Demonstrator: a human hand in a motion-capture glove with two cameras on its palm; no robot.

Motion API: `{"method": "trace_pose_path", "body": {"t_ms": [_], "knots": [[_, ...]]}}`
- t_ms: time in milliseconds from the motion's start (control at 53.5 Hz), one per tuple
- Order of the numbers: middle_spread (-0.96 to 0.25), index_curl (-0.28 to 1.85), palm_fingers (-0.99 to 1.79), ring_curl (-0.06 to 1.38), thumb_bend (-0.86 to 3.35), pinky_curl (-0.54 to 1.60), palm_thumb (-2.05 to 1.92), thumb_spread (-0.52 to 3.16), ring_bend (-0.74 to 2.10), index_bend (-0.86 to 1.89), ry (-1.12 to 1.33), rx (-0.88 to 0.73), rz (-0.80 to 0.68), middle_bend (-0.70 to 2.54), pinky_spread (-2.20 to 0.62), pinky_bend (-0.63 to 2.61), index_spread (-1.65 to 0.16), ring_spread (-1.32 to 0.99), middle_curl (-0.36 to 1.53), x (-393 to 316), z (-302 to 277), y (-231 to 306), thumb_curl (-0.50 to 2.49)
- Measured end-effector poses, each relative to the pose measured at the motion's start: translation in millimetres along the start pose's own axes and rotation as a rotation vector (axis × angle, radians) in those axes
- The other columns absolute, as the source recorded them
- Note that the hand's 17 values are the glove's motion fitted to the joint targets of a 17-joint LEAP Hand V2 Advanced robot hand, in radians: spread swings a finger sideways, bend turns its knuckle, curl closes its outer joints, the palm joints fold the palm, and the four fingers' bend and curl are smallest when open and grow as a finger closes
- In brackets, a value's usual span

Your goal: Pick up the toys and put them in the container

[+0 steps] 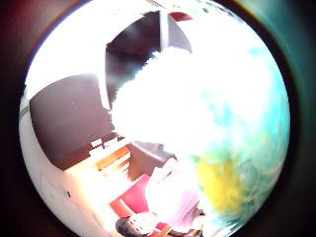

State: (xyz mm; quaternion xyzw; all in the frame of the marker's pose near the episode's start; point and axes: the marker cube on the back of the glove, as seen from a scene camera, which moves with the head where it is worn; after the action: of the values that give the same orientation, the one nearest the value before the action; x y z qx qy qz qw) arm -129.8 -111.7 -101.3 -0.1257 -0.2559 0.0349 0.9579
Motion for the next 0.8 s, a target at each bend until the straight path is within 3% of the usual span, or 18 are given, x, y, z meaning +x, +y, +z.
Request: {"method": "trace_pose_path", "body": {"t_ms": [280, 467, 579, 710, 766, 803], "knots": [[-0.51, -0.01, 0.87, 0.78, 0.31, 0.57, 0.81, 0.06, 1.45, 0.87, 0.028, 0.220, -0.183, 1.03, -0.43, 1.11, -0.54, -0.46, 1.14, -126, -60, 21, 1.05], [-0.52, -0.01, 0.81, 0.80, 0.32, 0.60, 0.80, -0.04, 1.47, 0.94, 0.229, 0.308, -0.492, 1.05, -0.43, 1.14, -0.56, -0.46, 1.18, -203, -32, 5, 1.10], [-0.52, -0.02, 0.75, 0.81, 0.32, 0.60, 0.77, -0.08, 1.47, 0.95, 0.233, 0.260, -0.382, 1.05, -0.43, 1.16, -0.56, -0.46, 1.19, -236, -5, -17, 1.11], [-0.51, -0.02, 0.40, 0.80, 0.25, 0.62, 0.72, 0.04, 1.42, 0.72, 0.345, 0.073, -0.325, 0.89, -0.42, 1.25, -0.45, -0.45, 1.15, -238, 25, -38, 1.11], [-0.46, -0.02, -0.11, 0.77, 0.25, 0.62, 0.63, 0.30, 1.30, 0.47, 0.306, 0.017, -0.425, 0.65, -0.39, 1.31, -0.34, -0.43, 1.08, -242, 30, -37, 1.13], [-0.42, 0.01, -0.24, 0.74, 0.23, 0.60, 0.57, 0.43, 1.21, 0.42, 0.297, 0.009, -0.440, 0.55, -0.36, 1.28, -0.28, -0.41, 1.04, -243, 32, -38, 1.11]]}}
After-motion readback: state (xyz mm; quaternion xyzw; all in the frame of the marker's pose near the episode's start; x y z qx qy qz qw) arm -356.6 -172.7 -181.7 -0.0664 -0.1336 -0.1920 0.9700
